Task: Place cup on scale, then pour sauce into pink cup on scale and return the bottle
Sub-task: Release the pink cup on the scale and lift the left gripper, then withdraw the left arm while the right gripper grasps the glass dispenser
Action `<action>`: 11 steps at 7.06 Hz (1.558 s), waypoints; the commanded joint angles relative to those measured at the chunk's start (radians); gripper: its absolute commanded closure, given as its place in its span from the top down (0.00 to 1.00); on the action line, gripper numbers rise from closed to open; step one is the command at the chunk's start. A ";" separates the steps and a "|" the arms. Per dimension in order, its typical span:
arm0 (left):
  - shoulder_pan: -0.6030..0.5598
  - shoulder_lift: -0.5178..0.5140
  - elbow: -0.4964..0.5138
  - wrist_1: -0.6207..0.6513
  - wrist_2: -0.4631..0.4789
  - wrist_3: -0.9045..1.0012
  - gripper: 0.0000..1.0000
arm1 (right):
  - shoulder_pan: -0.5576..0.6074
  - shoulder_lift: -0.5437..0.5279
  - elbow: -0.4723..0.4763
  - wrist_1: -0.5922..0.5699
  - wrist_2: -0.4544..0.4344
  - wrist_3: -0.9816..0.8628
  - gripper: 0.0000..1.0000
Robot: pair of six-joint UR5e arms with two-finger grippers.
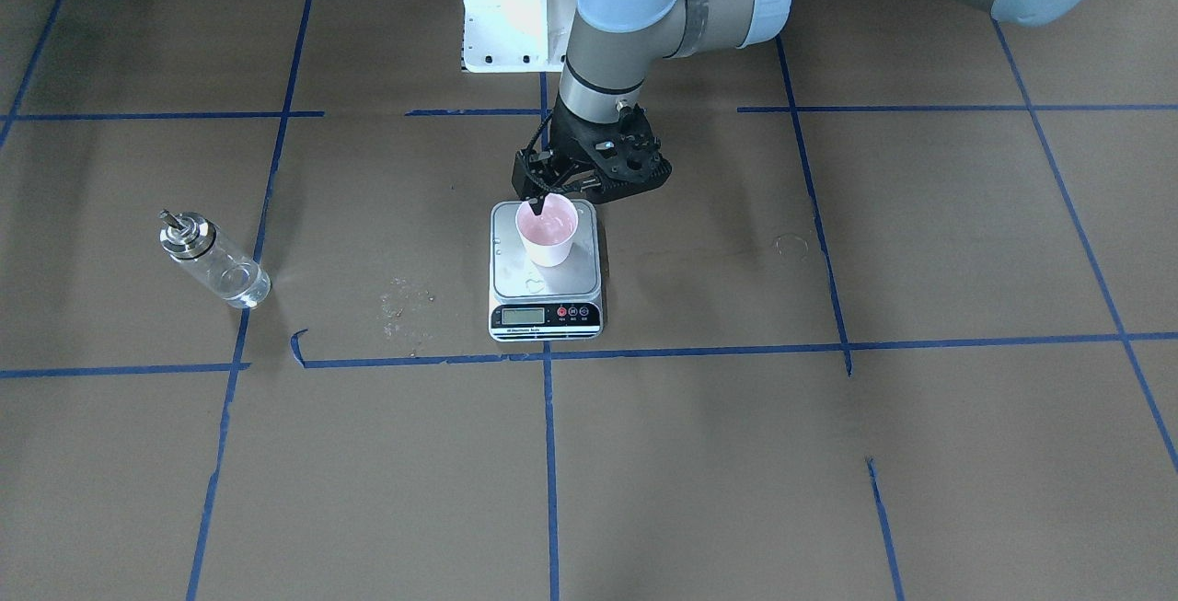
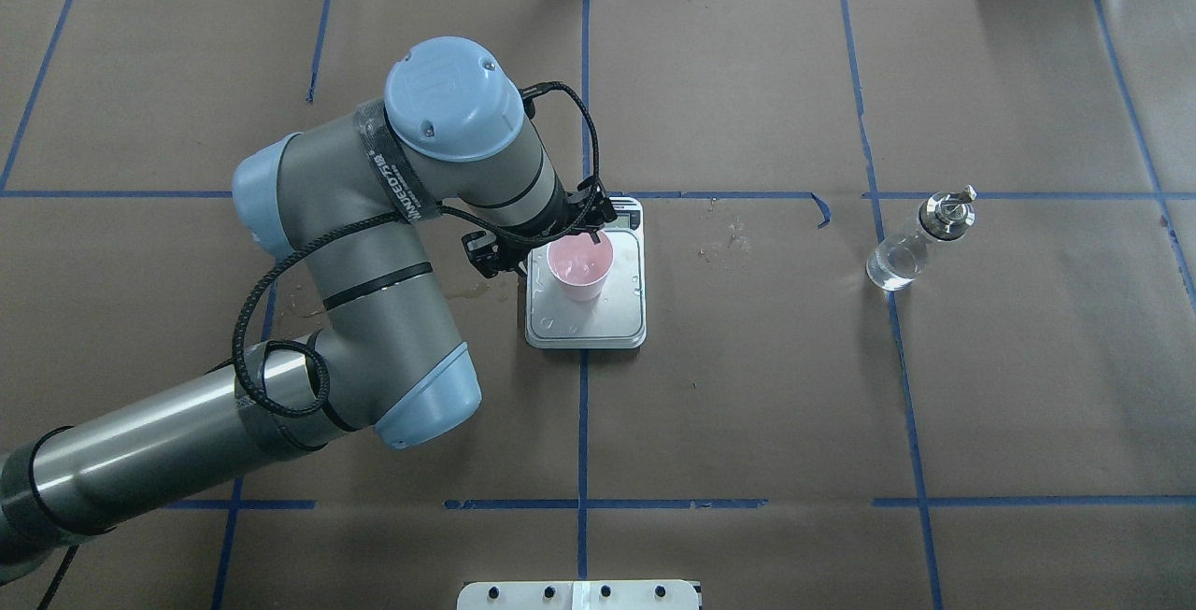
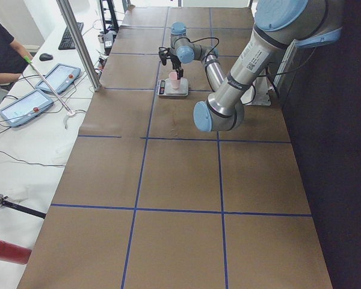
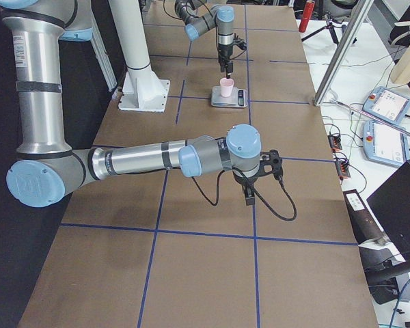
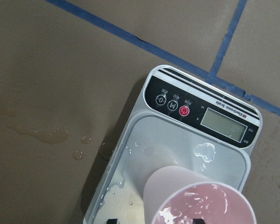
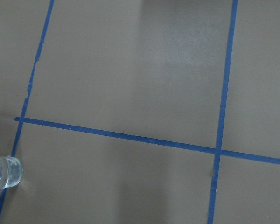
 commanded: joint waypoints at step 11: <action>-0.449 0.368 -0.401 0.225 -0.111 0.644 1.00 | -0.940 -0.194 0.734 0.002 -0.787 1.318 1.00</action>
